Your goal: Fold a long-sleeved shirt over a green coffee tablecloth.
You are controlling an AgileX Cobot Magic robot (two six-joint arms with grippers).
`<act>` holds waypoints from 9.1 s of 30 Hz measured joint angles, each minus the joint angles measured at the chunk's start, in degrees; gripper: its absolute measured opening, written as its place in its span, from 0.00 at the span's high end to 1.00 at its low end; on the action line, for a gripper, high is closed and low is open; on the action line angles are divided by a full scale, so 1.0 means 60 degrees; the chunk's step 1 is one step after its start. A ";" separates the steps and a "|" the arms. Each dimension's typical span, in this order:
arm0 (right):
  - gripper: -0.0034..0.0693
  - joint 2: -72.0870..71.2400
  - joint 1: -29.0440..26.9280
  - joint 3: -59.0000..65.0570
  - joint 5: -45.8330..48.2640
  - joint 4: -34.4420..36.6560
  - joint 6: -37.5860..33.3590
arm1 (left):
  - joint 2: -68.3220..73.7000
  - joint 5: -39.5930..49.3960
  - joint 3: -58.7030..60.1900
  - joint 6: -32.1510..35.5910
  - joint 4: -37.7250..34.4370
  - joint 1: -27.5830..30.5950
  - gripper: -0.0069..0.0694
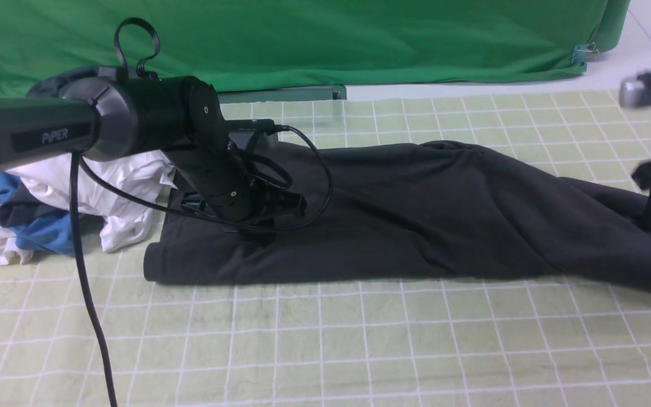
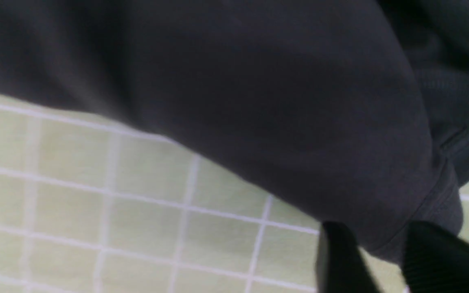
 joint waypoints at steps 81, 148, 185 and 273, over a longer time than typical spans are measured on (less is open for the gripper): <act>0.91 0.2844 -0.1090 -0.1892 -0.1980 -0.0629 0.0280 | -0.0018 0.0271 0.0000 0.0389 -0.0140 0.0000 0.89; 0.70 0.3273 -0.1838 -0.2015 -0.1455 0.0436 -0.0178 | -0.9322 -0.0800 0.6296 -0.0870 0.0154 0.0000 0.89; 0.87 0.0497 0.3195 -0.3069 -0.1767 0.1729 0.3296 | -0.9322 -0.0659 0.6296 -0.0624 0.0152 0.0000 0.89; 0.96 0.2945 0.5383 -0.2673 0.0970 0.1264 -0.0571 | -0.3022 -0.1376 0.1880 -0.0391 -0.0249 0.1923 0.89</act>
